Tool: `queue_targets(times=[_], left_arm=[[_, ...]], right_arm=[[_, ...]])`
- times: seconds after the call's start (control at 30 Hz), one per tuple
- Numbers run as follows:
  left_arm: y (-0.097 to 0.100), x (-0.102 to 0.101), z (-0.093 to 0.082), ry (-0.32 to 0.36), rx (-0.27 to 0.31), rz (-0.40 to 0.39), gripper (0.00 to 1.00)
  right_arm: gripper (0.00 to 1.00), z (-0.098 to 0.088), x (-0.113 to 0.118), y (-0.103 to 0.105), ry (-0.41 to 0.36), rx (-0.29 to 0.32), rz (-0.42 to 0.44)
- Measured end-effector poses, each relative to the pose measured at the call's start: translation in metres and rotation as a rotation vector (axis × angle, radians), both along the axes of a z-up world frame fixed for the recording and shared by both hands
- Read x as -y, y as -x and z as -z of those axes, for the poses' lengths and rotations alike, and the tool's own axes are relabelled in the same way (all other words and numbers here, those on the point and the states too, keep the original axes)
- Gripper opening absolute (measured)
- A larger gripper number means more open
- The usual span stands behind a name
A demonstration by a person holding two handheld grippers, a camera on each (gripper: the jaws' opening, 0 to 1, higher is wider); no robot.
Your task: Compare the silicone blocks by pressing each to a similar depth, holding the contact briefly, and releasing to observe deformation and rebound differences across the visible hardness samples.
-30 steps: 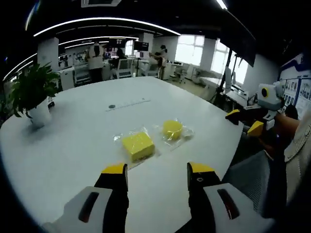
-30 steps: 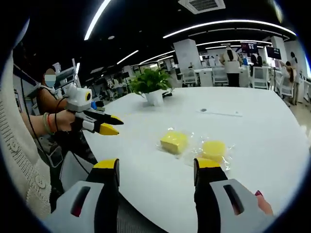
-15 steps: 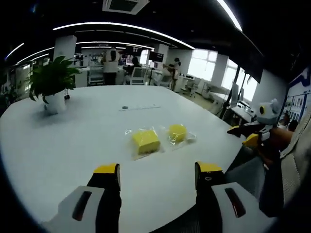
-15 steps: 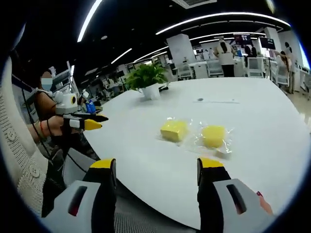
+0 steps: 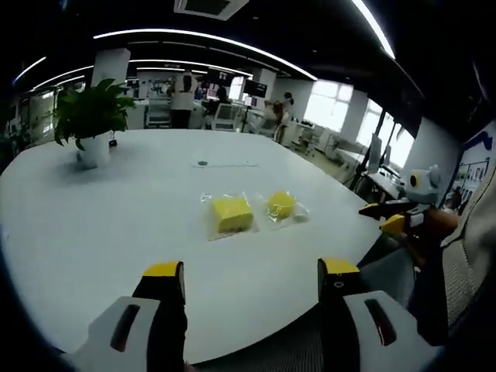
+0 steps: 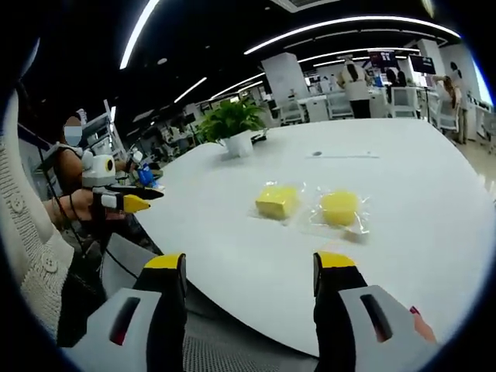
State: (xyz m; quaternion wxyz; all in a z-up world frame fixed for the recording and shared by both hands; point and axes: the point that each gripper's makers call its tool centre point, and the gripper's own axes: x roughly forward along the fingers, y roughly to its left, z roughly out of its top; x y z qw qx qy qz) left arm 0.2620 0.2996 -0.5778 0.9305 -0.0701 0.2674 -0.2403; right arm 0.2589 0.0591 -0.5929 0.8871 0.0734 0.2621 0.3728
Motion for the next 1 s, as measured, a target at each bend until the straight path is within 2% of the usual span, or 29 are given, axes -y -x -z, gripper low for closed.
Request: queue_targets(times=[0.4,0.7,0.83,0.9,1.0], left_arm=[[-0.002,-0.005,0.0,0.011,0.007,-0.018,0.72],[-0.003,-0.003,0.005,0.017,-0.003,0.0,0.69],[-0.005,-0.009,0.01,-0.005,-0.005,-0.022,0.76],[-0.005,-0.009,0.013,0.009,-0.02,-0.026,0.76],[-0.006,-0.011,0.011,0.021,-0.013,-0.034,0.74]], right_arm=[[0.59,-0.009,-0.012,-0.004,-0.011,0.04,-0.036],[0.58,-0.003,-0.019,-0.009,0.006,0.018,-0.062],[0.57,-0.001,-0.019,-0.011,0.013,0.008,-0.067],[0.57,-0.001,-0.019,-0.012,0.018,0.012,-0.068],[0.57,-0.002,-0.02,-0.014,0.007,0.021,-0.055]])
